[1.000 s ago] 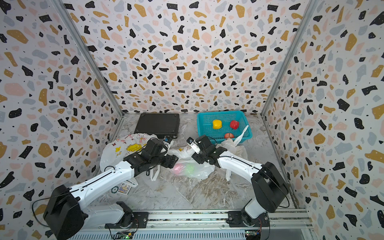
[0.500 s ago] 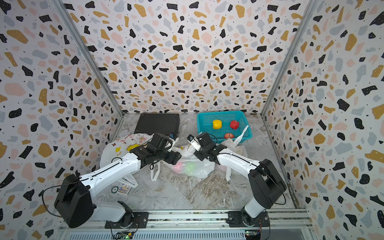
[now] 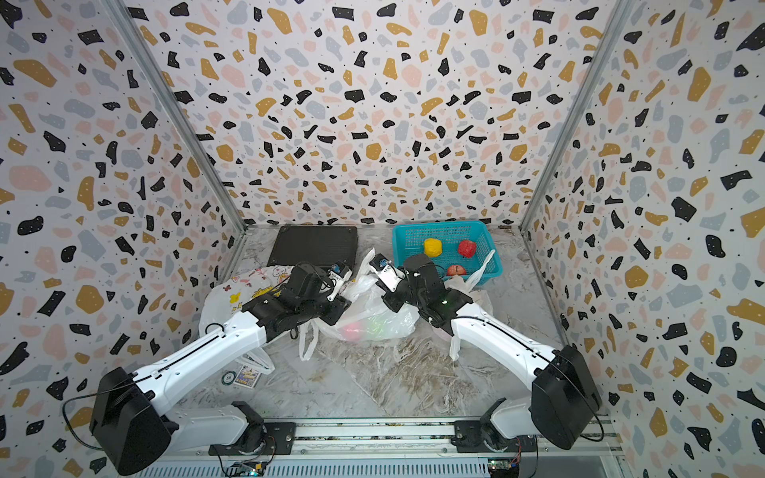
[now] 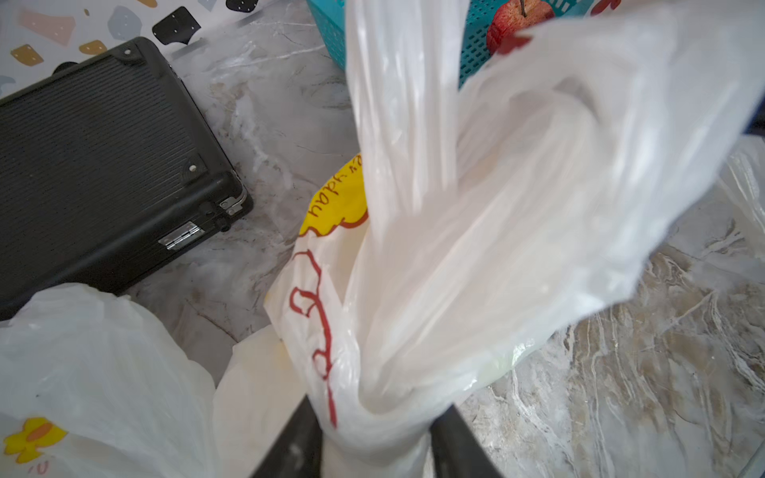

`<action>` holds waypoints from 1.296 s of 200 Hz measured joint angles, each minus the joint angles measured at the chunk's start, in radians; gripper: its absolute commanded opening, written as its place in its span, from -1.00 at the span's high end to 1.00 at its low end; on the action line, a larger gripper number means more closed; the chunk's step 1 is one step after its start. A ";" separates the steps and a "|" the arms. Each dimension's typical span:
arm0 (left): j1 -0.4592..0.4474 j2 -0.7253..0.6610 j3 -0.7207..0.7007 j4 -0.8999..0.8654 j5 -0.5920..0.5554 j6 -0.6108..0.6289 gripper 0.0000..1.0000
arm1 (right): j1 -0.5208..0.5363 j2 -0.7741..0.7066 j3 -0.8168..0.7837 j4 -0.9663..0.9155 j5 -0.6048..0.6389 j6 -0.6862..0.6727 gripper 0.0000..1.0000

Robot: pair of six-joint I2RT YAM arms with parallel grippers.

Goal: Untie the knot of a plastic bag & take out the apple
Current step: Untie the plastic bag at the center of the board.

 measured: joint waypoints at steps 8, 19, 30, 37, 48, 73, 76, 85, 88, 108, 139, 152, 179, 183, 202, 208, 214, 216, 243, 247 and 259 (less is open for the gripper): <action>0.003 -0.012 -0.015 0.008 -0.001 0.001 0.69 | -0.019 -0.003 -0.010 0.008 -0.005 0.020 1.00; 0.007 -0.039 -0.040 0.016 -0.005 -0.002 0.73 | -0.057 -0.013 -0.035 0.028 -0.004 0.055 1.00; 0.018 -0.076 -0.071 0.027 -0.008 -0.010 0.81 | -0.108 -0.030 -0.073 0.047 -0.004 0.100 1.00; 0.027 -0.103 -0.092 0.034 -0.011 -0.016 0.83 | -0.138 -0.040 -0.092 0.051 0.000 0.125 1.00; 0.041 -0.142 -0.119 0.041 -0.017 -0.026 0.85 | -0.182 -0.053 -0.116 0.061 0.002 0.170 1.00; 0.065 -0.208 -0.159 0.060 -0.027 -0.056 0.84 | -0.250 -0.058 -0.126 0.066 0.032 0.277 1.00; 0.068 -0.215 -0.162 0.064 -0.028 -0.062 0.84 | -0.259 -0.058 -0.126 0.064 0.035 0.289 1.00; 0.071 -0.231 -0.166 0.075 -0.029 -0.071 0.85 | -0.272 -0.058 -0.127 0.062 0.037 0.331 1.00; 0.072 -0.237 -0.167 0.078 -0.029 -0.073 0.87 | -0.278 -0.058 -0.128 0.063 0.036 0.345 1.00; 0.089 -0.269 -0.167 0.096 -0.035 -0.097 1.00 | -0.325 -0.058 -0.137 0.066 0.018 0.416 1.00; 0.130 -0.261 -0.101 0.091 -0.035 -0.117 1.00 | -0.339 -0.042 -0.098 0.094 -0.063 0.483 1.00; 0.140 -0.256 -0.034 0.078 -0.036 -0.121 1.00 | -0.343 -0.034 -0.061 0.121 -0.092 0.496 1.00; 0.141 -0.337 -0.021 0.125 -0.023 -0.143 1.00 | -0.332 -0.074 -0.077 0.209 -0.133 0.501 1.00; 0.141 -0.363 -0.045 0.146 -0.018 -0.152 1.00 | -0.327 -0.087 -0.097 0.224 -0.136 0.501 1.00; 0.141 -0.477 -0.217 0.239 0.030 -0.217 1.00 | -0.307 -0.141 -0.200 0.225 -0.134 0.507 0.72; 0.141 -0.504 -0.277 0.258 0.042 -0.238 0.99 | -0.300 -0.150 -0.227 0.200 -0.130 0.509 0.57; 0.141 -0.522 -0.336 0.270 0.058 -0.260 0.74 | -0.296 -0.157 -0.249 0.168 -0.119 0.508 0.44; 0.141 -0.525 -0.354 0.273 0.061 -0.268 0.64 | -0.296 -0.160 -0.256 0.153 -0.113 0.509 0.41; 0.141 -0.534 -0.471 0.203 0.087 -0.323 -0.18 | -0.294 -0.246 -0.283 -0.051 -0.037 0.493 0.13; 0.141 -0.541 -0.471 0.190 0.088 -0.325 -0.22 | -0.293 -0.271 -0.282 -0.077 -0.027 0.488 0.12; 0.141 -0.581 -0.457 0.160 0.085 -0.330 -0.35 | -0.283 -0.343 -0.269 -0.141 -0.003 0.478 0.07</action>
